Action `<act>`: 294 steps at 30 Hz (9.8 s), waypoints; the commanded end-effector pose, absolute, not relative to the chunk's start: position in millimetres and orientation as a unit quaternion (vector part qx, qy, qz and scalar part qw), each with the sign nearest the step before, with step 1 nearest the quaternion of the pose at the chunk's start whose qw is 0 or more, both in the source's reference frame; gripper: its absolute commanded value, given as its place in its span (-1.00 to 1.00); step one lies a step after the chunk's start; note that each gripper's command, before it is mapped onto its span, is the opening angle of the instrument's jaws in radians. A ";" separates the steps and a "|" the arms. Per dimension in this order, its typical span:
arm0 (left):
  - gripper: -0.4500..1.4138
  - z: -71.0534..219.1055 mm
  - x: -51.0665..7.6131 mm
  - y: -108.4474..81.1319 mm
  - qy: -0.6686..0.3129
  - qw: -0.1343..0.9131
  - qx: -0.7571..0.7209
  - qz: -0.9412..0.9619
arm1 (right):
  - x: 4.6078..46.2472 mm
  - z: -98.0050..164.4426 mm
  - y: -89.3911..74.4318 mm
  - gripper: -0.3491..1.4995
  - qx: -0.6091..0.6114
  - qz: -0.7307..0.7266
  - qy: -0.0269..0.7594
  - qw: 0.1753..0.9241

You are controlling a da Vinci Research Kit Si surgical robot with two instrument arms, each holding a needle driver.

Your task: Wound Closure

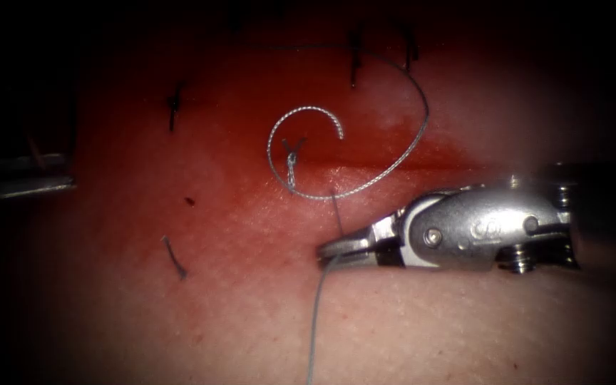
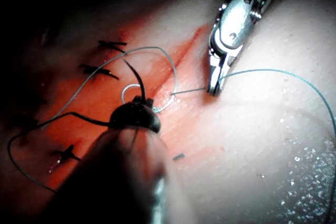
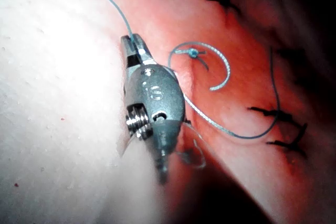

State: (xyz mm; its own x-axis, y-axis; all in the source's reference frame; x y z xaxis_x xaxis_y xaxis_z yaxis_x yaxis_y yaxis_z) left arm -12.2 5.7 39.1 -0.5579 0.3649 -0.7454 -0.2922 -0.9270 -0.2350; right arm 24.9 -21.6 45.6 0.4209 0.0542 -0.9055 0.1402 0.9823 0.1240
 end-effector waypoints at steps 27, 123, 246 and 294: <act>-1.00 39.4 -12.9 5.9 -0.040 0.184 -0.435 0.881 | 25.7 38.8 -20.7 0.91 0.047 -0.077 0.607 0.790; -1.00 42.1 -14.0 6.2 -0.036 0.171 -0.427 0.887 | 25.0 50.3 -17.1 -1.00 0.076 -0.053 0.550 0.830; -0.69 53.7 -16.8 7.1 0.048 0.107 -0.322 0.939 | 23.3 54.2 -5.6 0.49 0.165 0.534 0.471 0.683; 0.23 43.1 -45.1 -2.4 0.167 -0.067 -0.466 0.866 | 13.8 52.1 -9.8 0.87 0.060 0.175 0.442 0.878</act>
